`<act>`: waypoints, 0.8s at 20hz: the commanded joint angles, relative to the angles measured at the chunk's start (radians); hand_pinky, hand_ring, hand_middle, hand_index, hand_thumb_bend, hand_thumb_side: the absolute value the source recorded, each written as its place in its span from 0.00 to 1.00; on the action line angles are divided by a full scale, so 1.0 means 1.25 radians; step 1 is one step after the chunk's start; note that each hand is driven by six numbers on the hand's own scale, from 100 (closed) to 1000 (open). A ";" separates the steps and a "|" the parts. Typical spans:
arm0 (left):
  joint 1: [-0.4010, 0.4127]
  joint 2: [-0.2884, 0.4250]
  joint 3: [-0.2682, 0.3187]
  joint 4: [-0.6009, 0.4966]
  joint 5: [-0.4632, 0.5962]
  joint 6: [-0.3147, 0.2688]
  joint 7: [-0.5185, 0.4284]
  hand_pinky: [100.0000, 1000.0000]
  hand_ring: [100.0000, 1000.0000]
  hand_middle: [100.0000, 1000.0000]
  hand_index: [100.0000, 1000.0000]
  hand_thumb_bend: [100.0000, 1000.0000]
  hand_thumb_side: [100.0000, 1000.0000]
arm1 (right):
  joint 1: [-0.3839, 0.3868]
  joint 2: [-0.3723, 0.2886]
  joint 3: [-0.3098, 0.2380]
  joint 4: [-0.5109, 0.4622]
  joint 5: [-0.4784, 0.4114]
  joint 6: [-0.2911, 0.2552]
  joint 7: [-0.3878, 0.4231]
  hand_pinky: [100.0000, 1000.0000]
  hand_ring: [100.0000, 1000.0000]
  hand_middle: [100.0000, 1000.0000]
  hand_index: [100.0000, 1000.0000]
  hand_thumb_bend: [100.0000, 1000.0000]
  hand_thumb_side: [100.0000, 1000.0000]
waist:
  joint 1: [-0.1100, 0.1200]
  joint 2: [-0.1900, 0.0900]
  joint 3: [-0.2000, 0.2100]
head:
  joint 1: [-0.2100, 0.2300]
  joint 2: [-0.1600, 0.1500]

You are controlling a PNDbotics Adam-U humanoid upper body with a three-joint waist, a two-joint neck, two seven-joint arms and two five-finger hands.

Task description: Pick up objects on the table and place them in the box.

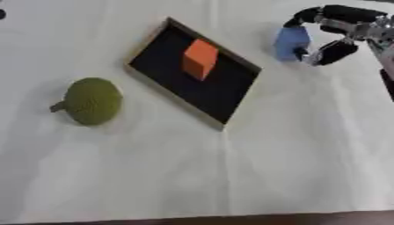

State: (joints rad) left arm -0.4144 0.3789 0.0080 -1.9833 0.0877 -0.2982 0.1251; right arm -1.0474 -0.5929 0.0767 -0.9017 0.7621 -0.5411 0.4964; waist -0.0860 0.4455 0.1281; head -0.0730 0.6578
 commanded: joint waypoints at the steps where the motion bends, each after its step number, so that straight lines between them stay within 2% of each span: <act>1: -0.009 0.011 -0.002 -0.013 0.003 0.004 0.000 0.64 0.72 0.74 0.80 0.00 0.66 | -0.013 -0.013 -0.007 -0.010 -0.013 0.006 -0.003 0.98 0.98 0.40 0.64 0.00 0.16 | 0.004 -0.019 -0.002 | -0.003 -0.006; 8: -0.008 0.013 -0.002 -0.013 0.003 0.005 -0.001 0.64 0.72 0.74 0.80 0.00 0.66 | -0.008 -0.019 -0.013 -0.068 -0.061 0.015 -0.019 0.96 0.93 0.30 0.57 0.00 0.11 | 0.008 -0.023 -0.005 | 0.000 0.000; 13: -0.008 0.021 -0.002 -0.013 0.002 0.002 -0.002 0.65 0.72 0.74 0.80 0.00 0.65 | -0.011 -0.031 0.000 -0.158 -0.121 0.018 -0.021 0.94 0.91 0.28 0.57 0.00 0.09 | 0.012 -0.031 -0.007 | -0.001 0.009; 16: -0.006 0.022 -0.002 -0.013 0.002 0.001 -0.001 0.65 0.72 0.74 0.80 0.00 0.64 | -0.014 -0.035 0.023 -0.229 -0.169 0.014 -0.006 0.93 0.89 0.28 0.57 0.00 0.09 | 0.012 -0.038 -0.008 | -0.002 0.013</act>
State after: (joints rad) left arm -0.4140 0.3797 0.0025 -1.9833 0.0877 -0.2945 0.1245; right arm -1.0431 -0.5984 0.1019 -1.1366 0.5803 -0.5212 0.4822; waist -0.0758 0.4289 0.1193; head -0.0729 0.6690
